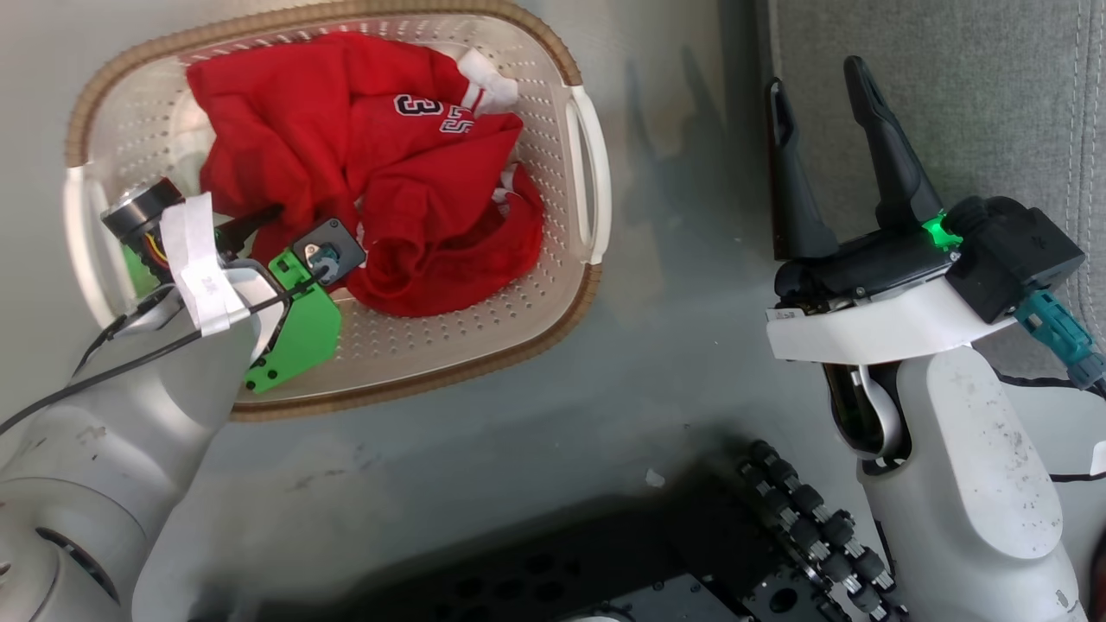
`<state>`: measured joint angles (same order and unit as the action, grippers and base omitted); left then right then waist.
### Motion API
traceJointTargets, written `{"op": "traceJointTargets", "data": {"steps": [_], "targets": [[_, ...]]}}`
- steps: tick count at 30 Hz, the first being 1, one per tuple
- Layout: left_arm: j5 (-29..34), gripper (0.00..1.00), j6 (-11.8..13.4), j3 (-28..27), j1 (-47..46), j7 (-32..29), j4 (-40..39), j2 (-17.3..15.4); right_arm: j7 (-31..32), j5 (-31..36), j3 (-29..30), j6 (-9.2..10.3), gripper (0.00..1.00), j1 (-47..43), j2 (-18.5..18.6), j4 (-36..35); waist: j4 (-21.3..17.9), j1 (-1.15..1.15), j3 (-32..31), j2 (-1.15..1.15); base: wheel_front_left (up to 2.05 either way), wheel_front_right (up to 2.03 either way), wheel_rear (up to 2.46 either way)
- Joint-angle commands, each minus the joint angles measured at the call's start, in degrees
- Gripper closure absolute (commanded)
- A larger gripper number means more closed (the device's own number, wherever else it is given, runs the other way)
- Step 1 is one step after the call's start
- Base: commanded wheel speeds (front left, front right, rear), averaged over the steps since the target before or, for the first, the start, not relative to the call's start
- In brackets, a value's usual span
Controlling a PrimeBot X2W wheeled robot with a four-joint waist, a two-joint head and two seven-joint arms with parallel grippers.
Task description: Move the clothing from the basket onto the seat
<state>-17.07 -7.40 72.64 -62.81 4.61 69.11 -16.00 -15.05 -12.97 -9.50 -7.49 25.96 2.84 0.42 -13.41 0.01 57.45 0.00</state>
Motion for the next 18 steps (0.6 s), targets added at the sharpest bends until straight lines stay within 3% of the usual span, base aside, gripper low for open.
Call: {"op": "traceJointTargets", "data": {"steps": [1,2,3,4,12,18], "targets": [[0.4,0.0,-0.1,0.3,-1.2,0.0,0.1,-0.7,-0.2,-0.3,0.0,0.0,0.0,0.2,0.1,0.1,-1.3,-0.01,1.3,0.0,0.0,0.0,0.0],[0.5,0.0,-0.1,0.4,-1.3,0.0,0.1,-0.8,-0.2,-0.4,0.0,0.0,0.0,0.2,0.1,0.2,-1.4,-0.01,1.4,0.0,0.0,0.0,0.0],[0.7,0.69,-0.1,0.4,-1.7,0.4,0.1,-1.0,-0.2,-0.5,0.0,0.0,0.0,0.2,0.1,0.2,-1.5,-0.01,1.5,0.0,0.0,0.0,0.0],[0.7,1.0,-0.1,0.4,-1.8,0.7,0.2,-1.1,-0.2,-0.5,0.0,0.0,0.0,0.2,0.1,0.3,-1.6,-0.01,1.5,0.0,0.0,0.0,0.0],[-0.7,1.0,-0.1,0.6,-1.1,3.6,1.0,0.5,-0.2,-0.4,0.1,0.0,0.0,0.4,0.1,1.0,-0.6,-0.01,-0.9,0.0,0.0,0.0,0.0],[-4.7,1.0,1.1,-2.6,2.2,8.3,1.2,3.6,-0.2,0.9,0.5,0.0,0.0,-0.9,0.1,2.3,1.6,-0.01,-7.0,0.0,0.0,0.0,0.0]]}}
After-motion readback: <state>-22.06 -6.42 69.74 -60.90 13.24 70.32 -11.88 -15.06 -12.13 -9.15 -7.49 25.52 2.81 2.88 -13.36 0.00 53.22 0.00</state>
